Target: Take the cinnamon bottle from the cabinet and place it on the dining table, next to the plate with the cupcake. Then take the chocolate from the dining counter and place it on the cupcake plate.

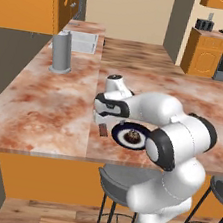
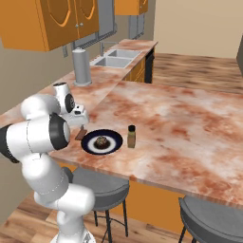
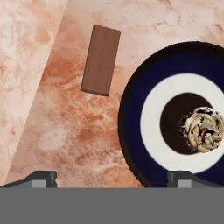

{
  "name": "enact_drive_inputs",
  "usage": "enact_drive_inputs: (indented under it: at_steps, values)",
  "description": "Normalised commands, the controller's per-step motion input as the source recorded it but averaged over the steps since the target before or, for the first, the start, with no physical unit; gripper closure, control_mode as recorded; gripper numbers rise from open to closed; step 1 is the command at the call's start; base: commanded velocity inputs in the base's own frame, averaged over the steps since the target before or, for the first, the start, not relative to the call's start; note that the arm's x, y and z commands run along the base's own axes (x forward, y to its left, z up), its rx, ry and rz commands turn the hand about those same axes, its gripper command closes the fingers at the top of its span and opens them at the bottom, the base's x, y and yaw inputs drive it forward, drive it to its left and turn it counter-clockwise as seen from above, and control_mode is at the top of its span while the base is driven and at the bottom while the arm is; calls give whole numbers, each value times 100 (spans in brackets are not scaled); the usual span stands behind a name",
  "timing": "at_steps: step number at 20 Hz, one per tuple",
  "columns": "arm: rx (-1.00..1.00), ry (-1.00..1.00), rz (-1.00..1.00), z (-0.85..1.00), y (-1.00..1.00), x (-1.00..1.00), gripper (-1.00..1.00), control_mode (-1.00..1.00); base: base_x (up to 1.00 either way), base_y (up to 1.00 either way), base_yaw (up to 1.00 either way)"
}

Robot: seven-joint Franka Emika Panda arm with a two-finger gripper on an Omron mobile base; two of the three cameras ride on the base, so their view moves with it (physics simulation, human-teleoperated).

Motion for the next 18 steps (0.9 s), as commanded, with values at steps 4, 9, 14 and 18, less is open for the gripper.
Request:
enact_drive_inputs:
  at_steps: [4,9,14,18]
  values:
    - [0,-12,0,-15,2,17,-100,-100,0,0,0]
    - [1,-16,0,-12,9,16,-100,-100,0,0,0]
    - [11,-3,-3,-14,1,22,-100,-100,0,0,0]
    - [8,10,-4,-7,0,37,-100,-100,0,0,0]
